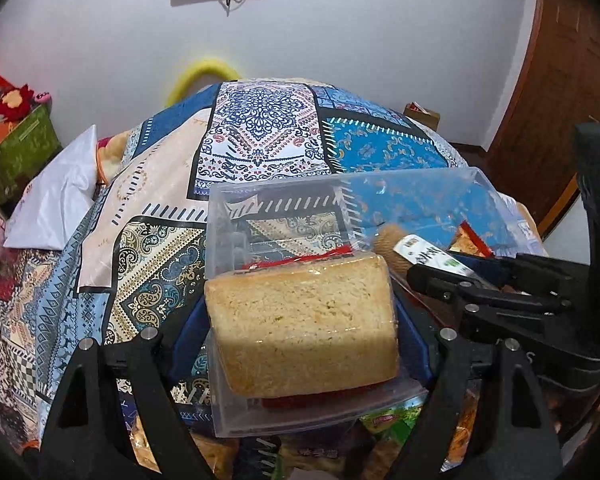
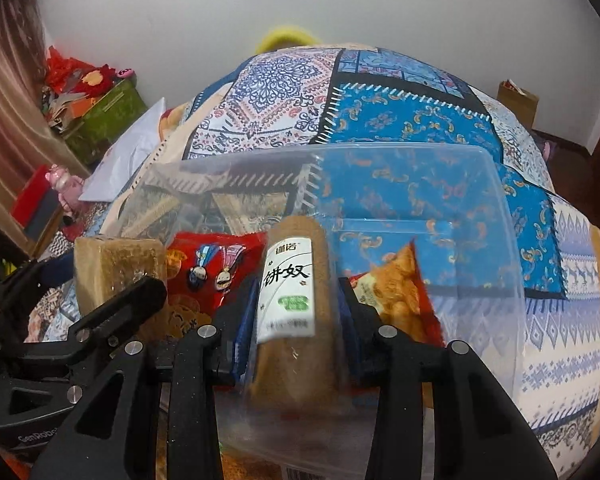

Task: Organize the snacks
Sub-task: 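Place the cracker pack and biscuit roll into the clear box, opening both grippers, then grasp a clear cookie bag with the left gripper while the right grasps another cookie bag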

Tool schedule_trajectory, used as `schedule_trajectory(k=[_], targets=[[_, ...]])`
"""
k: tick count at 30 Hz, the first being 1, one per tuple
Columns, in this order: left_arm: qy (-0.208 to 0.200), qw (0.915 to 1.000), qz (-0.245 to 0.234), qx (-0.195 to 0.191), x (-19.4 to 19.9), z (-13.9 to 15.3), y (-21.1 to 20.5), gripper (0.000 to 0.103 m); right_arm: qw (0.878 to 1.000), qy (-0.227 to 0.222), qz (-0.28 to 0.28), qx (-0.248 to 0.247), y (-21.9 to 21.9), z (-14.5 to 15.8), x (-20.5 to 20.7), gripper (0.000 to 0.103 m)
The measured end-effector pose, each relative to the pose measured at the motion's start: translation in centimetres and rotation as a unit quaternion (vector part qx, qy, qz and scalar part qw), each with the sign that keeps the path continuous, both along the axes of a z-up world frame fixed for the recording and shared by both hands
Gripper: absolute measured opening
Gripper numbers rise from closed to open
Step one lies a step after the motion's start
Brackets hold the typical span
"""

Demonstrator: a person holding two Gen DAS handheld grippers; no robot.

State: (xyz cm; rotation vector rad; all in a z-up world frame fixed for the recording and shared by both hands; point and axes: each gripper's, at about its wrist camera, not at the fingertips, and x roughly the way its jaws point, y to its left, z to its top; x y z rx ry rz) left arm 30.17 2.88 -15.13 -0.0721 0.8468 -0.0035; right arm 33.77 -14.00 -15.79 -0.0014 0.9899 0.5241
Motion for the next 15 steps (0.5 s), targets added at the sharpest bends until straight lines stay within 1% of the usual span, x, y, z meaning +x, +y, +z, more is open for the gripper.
schedule_trajectory(k=[3,7,9,15], targets=[[0.005,1.0000,0.005,0.002,0.1,-0.1,0.2,0.083,1.000,-0.008,0.003,-0.004,-0.3,0.5,-0.4,0.039],[0.011,0.9998,0.001,-0.018,-0.3,0.4,0.3,0.083,1.000,-0.024,-0.002,-0.007,-0.9,1.4,-1.3,0.047],[0.005,0.9999,0.000,-0.012,-0.7,1.0,0.1,0.083,1.000,-0.030,-0.003,-0.008,-1.3,1.9,-1.7,0.050],[-0.012,0.9999,0.000,-0.008,-2.7,3.0,0.1,0.083,0.998,-0.059,-0.003,-0.019,-2.1,3.7,-3.8,0.051]])
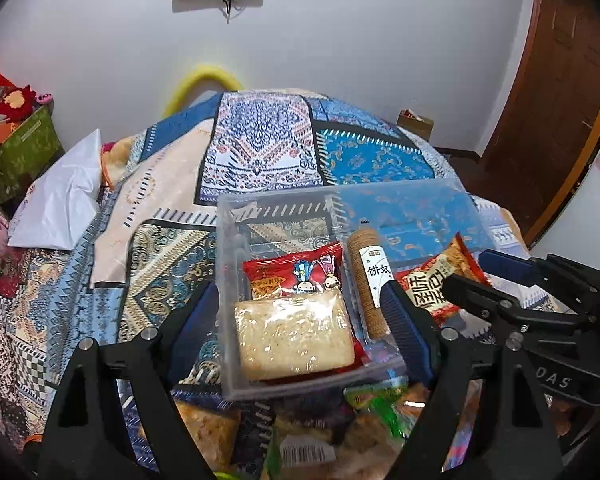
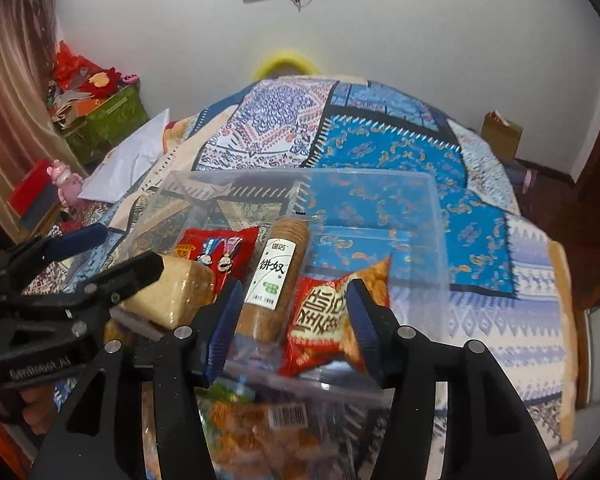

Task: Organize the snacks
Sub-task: 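Grasp a clear cookie bag with the left gripper while the right grasps another cookie bag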

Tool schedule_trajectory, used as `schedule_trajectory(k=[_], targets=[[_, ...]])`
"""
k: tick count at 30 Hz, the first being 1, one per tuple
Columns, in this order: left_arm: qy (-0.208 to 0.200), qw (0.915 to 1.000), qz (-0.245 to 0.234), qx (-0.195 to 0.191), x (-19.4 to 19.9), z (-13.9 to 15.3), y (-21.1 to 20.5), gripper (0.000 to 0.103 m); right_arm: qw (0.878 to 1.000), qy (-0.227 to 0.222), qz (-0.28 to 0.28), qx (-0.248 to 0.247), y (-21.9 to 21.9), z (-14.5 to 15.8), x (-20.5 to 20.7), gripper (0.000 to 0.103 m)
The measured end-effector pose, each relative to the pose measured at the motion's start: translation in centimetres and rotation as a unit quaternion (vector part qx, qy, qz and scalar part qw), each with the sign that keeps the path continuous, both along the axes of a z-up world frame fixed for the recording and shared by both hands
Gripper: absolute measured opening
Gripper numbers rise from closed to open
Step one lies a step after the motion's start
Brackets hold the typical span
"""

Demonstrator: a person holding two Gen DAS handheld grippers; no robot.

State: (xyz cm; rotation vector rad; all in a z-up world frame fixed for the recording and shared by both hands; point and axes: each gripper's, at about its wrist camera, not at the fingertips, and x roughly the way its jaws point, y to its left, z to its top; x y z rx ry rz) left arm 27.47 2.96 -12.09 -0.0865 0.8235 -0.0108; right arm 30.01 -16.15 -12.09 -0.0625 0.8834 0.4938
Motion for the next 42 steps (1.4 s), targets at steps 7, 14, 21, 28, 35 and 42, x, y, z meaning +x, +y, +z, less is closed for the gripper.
schedule_trajectory(k=[7,14,21,28,35,42], targets=[[-0.012,0.9999,0.004,0.012,-3.8,1.7,0.9,0.083,0.999,-0.034,-0.003,0.001,-1.1,1.9,-3.2,0.063],[0.010,0.9999,0.002,0.010,-7.8,0.4,1.7,0.083,0.999,-0.033,-0.006,0.000,-2.4,1.6,-5.7,0.066],[0.028,0.9996,-0.009,-0.002,-10.6,-1.6,1.3,0.083,1.000,-0.003,-0.012,-0.009,-3.5,-1.3,-7.9,0.069],[0.036,0.9992,-0.014,-0.007,-10.5,-3.1,0.5,0.083,0.999,0.032,0.001,-0.019,-3.0,-4.2,-8.6,0.069],[0.037,0.9989,-0.027,-0.010,-8.8,-3.5,-0.8,0.083,0.998,0.054,0.020,-0.030,-1.4,-6.4,-6.8,0.084],[0.062,0.9973,-0.036,-0.016,-6.9,-5.7,-1.9,0.089,0.997,0.067,0.018,-0.017,-2.0,-7.1,-5.7,0.097]])
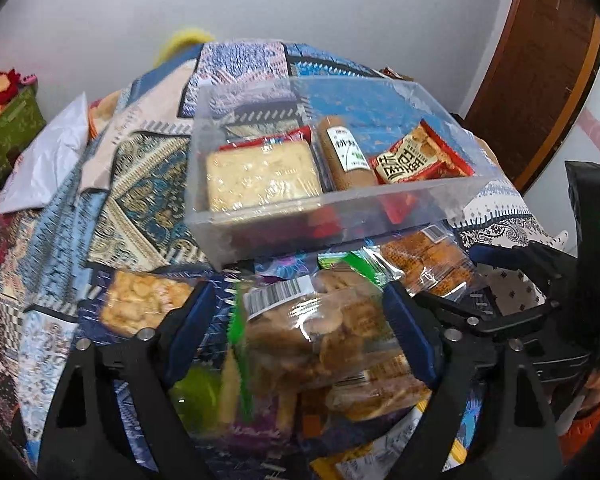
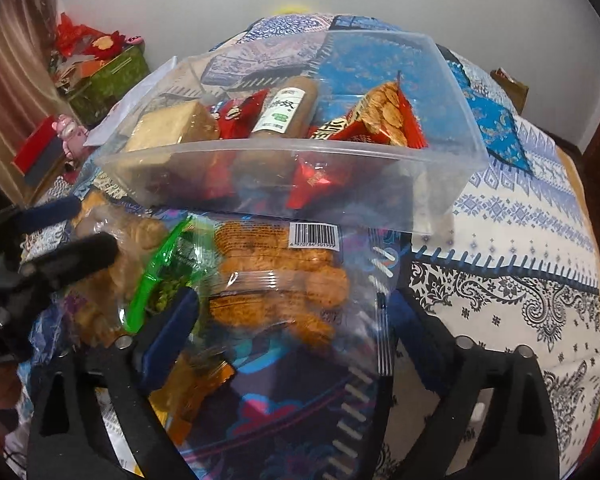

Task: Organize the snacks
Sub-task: 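Grasp a clear cookie bag with the left gripper while the right grasps another cookie bag, then lower both cookie bags into the clear box and open both grippers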

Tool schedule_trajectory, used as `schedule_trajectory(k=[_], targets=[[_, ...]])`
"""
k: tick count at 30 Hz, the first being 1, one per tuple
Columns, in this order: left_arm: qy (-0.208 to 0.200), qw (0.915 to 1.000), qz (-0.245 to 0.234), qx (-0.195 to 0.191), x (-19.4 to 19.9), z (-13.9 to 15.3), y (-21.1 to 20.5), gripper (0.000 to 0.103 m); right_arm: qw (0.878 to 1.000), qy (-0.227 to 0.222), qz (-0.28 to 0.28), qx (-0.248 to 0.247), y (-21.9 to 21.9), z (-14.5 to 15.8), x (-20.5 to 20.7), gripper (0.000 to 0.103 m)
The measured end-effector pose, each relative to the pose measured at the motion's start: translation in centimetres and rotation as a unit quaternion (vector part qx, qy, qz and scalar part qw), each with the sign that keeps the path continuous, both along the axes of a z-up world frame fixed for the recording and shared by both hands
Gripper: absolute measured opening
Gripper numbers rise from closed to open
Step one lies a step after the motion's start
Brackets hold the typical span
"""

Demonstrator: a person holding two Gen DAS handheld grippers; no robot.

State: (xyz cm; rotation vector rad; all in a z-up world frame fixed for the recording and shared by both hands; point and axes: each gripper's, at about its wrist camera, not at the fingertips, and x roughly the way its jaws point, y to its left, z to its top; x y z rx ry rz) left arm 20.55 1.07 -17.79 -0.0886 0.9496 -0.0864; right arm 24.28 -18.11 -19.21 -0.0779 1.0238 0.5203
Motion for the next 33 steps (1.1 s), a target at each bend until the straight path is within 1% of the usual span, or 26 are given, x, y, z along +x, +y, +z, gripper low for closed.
schedule_trajectory(k=[2,4,6,8,10,11,12,13,15,16,18,22,24,27,29,30,31,33], targets=[[0.004,0.9999,0.002,-0.010,0.2,-0.6,0.1,0.091,1.000,0.002,0.005,-0.001,0.1,-0.1,0.1,0.098],[0.016,0.9994,0.003,-0.030,0.4,-1.3,0.3,0.093,1.000,0.002,0.007,-0.007,0.2,-0.2,0.3,0.098],[0.029,0.9984,0.007,-0.048,0.7,-2.0,0.5,0.095,1.000,0.006,0.008,-0.002,0.2,-0.4,0.4,0.098],[0.030,0.9982,0.012,-0.051,0.7,-2.4,0.6,0.096,1.000,0.012,0.003,0.008,-0.2,-0.6,0.5,0.095],[0.025,0.9987,0.010,-0.044,0.6,-2.4,0.3,0.096,1.000,0.012,-0.001,0.012,-0.4,-0.6,0.4,0.085],[0.024,0.9989,0.010,-0.039,0.6,-2.4,0.2,0.096,1.000,0.010,-0.001,0.012,-0.6,-0.4,0.2,0.082],[0.022,0.9992,0.009,-0.033,0.5,-2.4,0.0,0.096,1.000,0.006,-0.002,0.011,-0.7,-0.3,0.0,0.074],[0.018,0.9994,0.007,-0.027,0.4,-2.4,-0.2,0.093,1.000,0.005,-0.003,0.009,-0.8,-0.3,0.0,0.068],[0.010,0.9998,0.003,-0.018,0.0,-2.1,-0.6,0.089,1.000,0.002,-0.003,0.007,-1.0,-0.2,0.0,0.065],[0.007,0.9998,-0.004,-0.017,-0.2,-2.0,-0.9,0.083,1.000,0.001,-0.003,0.007,-1.1,-0.2,-0.2,0.064],[0.006,0.9999,-0.007,-0.015,-0.6,-1.8,-1.0,0.082,1.000,-0.005,-0.006,0.003,-1.2,-0.1,-0.4,0.060],[0.004,0.9998,-0.008,-0.020,-1.3,-1.5,-1.0,0.074,1.000,-0.015,-0.013,0.006,-1.7,0.7,-1.1,0.050],[0.000,0.9997,-0.009,-0.024,-1.8,-1.1,-0.9,0.072,1.000,-0.018,-0.013,0.005,-1.9,0.9,-1.5,0.048],[-0.004,0.9996,-0.007,-0.026,-2.5,-0.6,-0.8,0.065,1.000,-0.024,-0.016,0.004,-2.3,1.2,-2.0,0.045],[-0.007,0.9995,-0.005,-0.029,-2.8,-0.2,-0.7,0.057,0.999,-0.026,-0.020,0.008,-2.6,1.5,-2.2,0.042],[-0.009,0.9995,-0.004,-0.030,-2.9,0.0,-0.7,0.056,0.999,-0.027,-0.022,0.012,-2.8,1.7,-2.3,0.039],[-0.011,0.9994,-0.003,-0.032,-3.1,0.2,-0.6,0.054,0.999,-0.028,-0.024,0.015,-3.0,1.9,-2.5,0.037],[-0.014,0.9994,-0.003,-0.032,-3.3,0.6,-0.6,0.053,0.999,-0.031,-0.027,0.021,-3.2,2.4,-2.7,0.035]])
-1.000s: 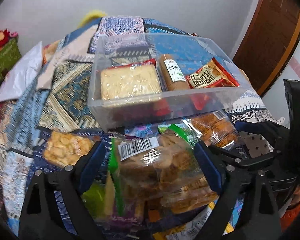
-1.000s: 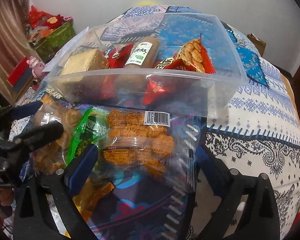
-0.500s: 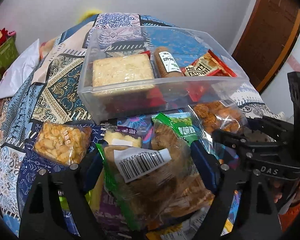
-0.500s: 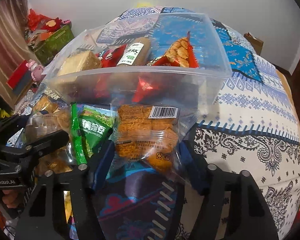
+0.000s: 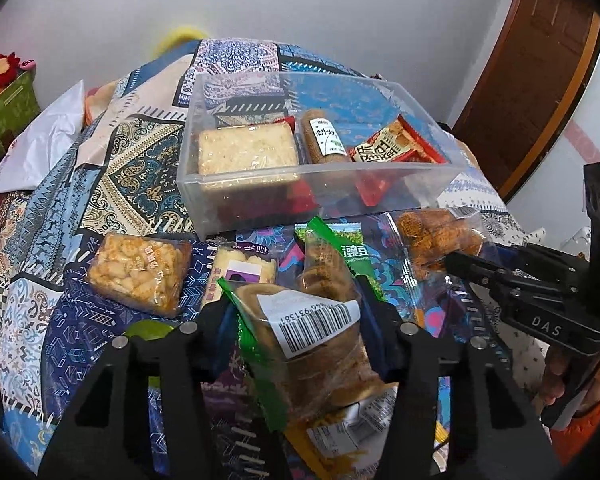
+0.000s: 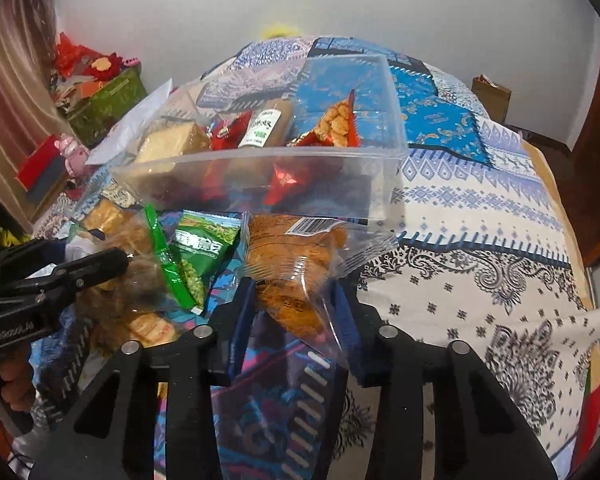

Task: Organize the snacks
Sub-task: 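Lower both cookie bags into the clear box and open both grippers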

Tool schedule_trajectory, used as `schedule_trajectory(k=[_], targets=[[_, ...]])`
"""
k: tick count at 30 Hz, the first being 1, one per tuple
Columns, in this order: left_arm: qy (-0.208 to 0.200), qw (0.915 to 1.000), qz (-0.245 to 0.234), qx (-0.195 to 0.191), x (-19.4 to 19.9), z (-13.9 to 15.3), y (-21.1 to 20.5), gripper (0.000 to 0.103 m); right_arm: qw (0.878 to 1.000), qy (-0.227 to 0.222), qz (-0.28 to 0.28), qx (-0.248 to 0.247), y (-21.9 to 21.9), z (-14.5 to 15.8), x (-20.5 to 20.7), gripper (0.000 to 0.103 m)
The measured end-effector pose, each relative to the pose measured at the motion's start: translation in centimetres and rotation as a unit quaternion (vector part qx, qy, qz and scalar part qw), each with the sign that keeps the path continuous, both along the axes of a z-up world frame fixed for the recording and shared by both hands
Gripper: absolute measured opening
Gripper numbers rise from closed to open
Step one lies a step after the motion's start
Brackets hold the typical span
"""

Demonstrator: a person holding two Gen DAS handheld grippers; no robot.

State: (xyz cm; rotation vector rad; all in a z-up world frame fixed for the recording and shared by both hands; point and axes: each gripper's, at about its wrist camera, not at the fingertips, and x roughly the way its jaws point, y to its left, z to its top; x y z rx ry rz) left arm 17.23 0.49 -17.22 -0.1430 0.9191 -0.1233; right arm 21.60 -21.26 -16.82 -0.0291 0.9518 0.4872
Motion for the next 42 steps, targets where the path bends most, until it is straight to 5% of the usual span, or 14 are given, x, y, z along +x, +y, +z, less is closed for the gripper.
schedule_trajectory(k=[18,31,42], targets=[[-0.085,0.9963,0.001,0.005,-2.1,6.0,0.0,0.050,0.997,-0.066,0.000,0.039,-0.6,5.4,-1.5,0.034],[-0.132,0.9907,0.020,0.024,2.9,8.7,1.6,0.050,0.994,-0.102,-0.005,0.051,1.5,7.3,2.8,0.034],[-0.134,0.9898,0.039,0.032,8.9,8.1,3.1,0.050,0.993,-0.100,-0.003,0.054,3.8,6.8,7.1,0.034]])
